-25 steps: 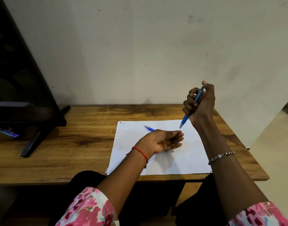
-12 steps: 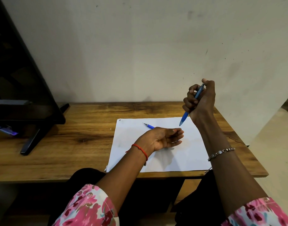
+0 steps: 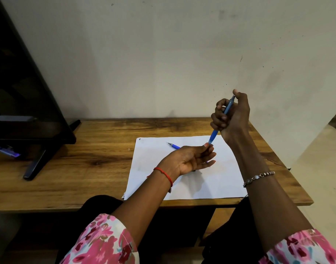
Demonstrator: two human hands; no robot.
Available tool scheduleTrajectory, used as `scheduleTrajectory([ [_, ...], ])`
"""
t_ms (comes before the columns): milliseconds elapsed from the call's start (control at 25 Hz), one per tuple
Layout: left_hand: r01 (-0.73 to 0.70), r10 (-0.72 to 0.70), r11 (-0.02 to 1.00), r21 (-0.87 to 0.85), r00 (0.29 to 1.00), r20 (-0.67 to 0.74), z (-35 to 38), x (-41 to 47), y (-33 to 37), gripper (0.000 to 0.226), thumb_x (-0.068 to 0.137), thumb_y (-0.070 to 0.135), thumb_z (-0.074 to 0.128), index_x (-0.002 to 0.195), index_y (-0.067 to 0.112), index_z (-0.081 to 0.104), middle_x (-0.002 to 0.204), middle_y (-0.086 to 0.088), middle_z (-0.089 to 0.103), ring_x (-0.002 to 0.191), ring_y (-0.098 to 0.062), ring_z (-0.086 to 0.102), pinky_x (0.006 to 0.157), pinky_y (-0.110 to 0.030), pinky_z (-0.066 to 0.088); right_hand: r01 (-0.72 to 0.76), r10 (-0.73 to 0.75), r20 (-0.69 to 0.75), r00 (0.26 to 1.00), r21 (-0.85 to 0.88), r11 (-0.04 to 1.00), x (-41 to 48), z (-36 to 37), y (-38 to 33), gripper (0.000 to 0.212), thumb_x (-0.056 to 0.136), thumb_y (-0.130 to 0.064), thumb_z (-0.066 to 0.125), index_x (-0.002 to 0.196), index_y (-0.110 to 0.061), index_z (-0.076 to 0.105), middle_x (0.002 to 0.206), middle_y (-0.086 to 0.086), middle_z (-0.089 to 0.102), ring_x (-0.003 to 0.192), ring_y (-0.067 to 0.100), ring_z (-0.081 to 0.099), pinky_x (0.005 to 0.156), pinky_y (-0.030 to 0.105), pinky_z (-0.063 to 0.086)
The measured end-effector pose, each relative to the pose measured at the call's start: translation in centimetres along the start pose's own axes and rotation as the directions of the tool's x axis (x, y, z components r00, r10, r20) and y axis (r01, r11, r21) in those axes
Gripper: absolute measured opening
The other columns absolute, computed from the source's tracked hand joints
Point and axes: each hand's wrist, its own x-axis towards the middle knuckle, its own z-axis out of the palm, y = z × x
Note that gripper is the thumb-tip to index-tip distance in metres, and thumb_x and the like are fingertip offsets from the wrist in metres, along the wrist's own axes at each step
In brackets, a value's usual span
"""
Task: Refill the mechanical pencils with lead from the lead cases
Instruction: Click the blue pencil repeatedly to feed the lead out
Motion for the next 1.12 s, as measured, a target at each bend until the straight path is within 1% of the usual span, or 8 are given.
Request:
scheduleTrajectory([
  [80,-0.02,0.02,1.0,-0.008,1.0,0.008,-0.01,0.0,-0.02,0.011,0.089,0.012,0.057,0.086,0.003,0.063,0.065,-0.004,0.068,0.057,-0.013,0.068,0.064,-0.032,0.058,-0.028,0.029,0.028,0.999,-0.017,0.999,-0.02,-0.03,0.06,0.066,0.092,-0.056,0.028,0.049,-0.008,0.043,0.037,-0.001,0.031,0.035,0.014,0.029,0.043,0.016,0.027],
  [160,-0.045,0.045,0.999,-0.017,0.999,0.017,0.06,0.0,-0.07,0.01,0.088,0.011,0.058,0.085,0.004,0.064,0.066,-0.004,0.068,0.059,-0.014,0.068,0.064,-0.033,0.058,-0.099,0.101,0.067,0.993,-0.031,0.995,-0.11,-0.18,0.09,0.076,0.086,-0.07,0.025,0.042,-0.009,0.036,0.04,0.002,0.028,0.041,0.017,0.027,0.046,0.02,0.028],
  [320,-0.059,0.059,0.998,0.013,0.998,0.012,0.16,-0.12,-0.27,0.009,0.087,0.011,0.059,0.086,0.004,0.064,0.073,-0.005,0.066,0.058,-0.013,0.068,0.064,-0.031,0.058,-0.212,0.214,0.141,0.967,-0.026,0.977,-0.11,-0.61,0.24,0.079,0.075,-0.084,0.021,0.041,-0.013,0.024,0.04,0.0,0.019,0.043,0.015,0.017,0.046,0.024,0.019],
  [400,-0.055,0.054,0.998,0.037,0.998,0.01,0.11,-0.17,-0.35,0.009,0.088,0.013,0.059,0.086,0.005,0.064,0.072,-0.004,0.067,0.057,-0.013,0.068,0.064,-0.03,0.058,-0.208,0.207,0.112,0.972,-0.003,0.978,-0.19,-0.72,0.19,0.076,0.077,-0.08,0.025,0.04,-0.014,0.023,0.037,-0.002,0.018,0.04,0.013,0.014,0.044,0.023,0.015],
  [560,-0.028,0.028,0.999,0.04,1.0,-0.005,-0.05,-0.1,-0.29,0.015,0.091,0.017,0.055,0.085,0.005,0.064,0.066,-0.003,0.07,0.057,-0.013,0.067,0.064,-0.029,0.058,-0.1,0.098,0.028,0.995,0.082,0.992,-0.36,-0.72,-0.35,0.065,0.084,-0.066,0.028,0.044,-0.014,0.026,0.038,-0.004,0.018,0.041,0.011,0.01,0.045,0.021,0.012],
  [760,-0.004,0.005,0.999,0.037,1.0,-0.006,-0.1,-0.22,-0.23,0.016,0.092,0.017,0.053,0.086,0.005,0.063,0.063,-0.003,0.07,0.074,-0.015,0.063,0.065,-0.03,0.057,-0.077,0.077,0.024,0.997,0.026,0.997,-0.63,-0.54,-0.4,0.069,0.086,-0.069,0.024,0.05,-0.011,0.033,0.038,-0.003,0.022,0.036,0.01,0.016,0.04,0.018,0.017],
  [880,0.0,0.0,1.0,0.018,1.0,-0.007,-0.15,-0.2,-0.27,0.017,0.092,0.016,0.052,0.086,0.004,0.062,0.063,-0.004,0.07,0.075,-0.016,0.062,0.063,-0.029,0.057,-0.082,0.081,0.034,0.996,0.028,0.996,-0.66,-0.3,-0.43,0.068,0.087,-0.065,0.024,0.048,-0.011,0.035,0.037,-0.003,0.023,0.035,0.01,0.017,0.041,0.017,0.017],
  [1120,0.018,-0.018,1.0,0.008,1.0,-0.022,0.0,-0.07,-0.25,0.02,0.094,0.015,0.049,0.084,0.003,0.061,0.059,-0.005,0.07,0.075,-0.017,0.062,0.071,-0.032,0.053,-0.086,0.086,0.036,0.996,0.003,0.996,-0.75,-0.15,-0.32,0.071,0.087,-0.067,0.025,0.054,-0.009,0.048,0.039,-0.004,0.025,0.036,0.009,0.017,0.042,0.016,0.017],
])
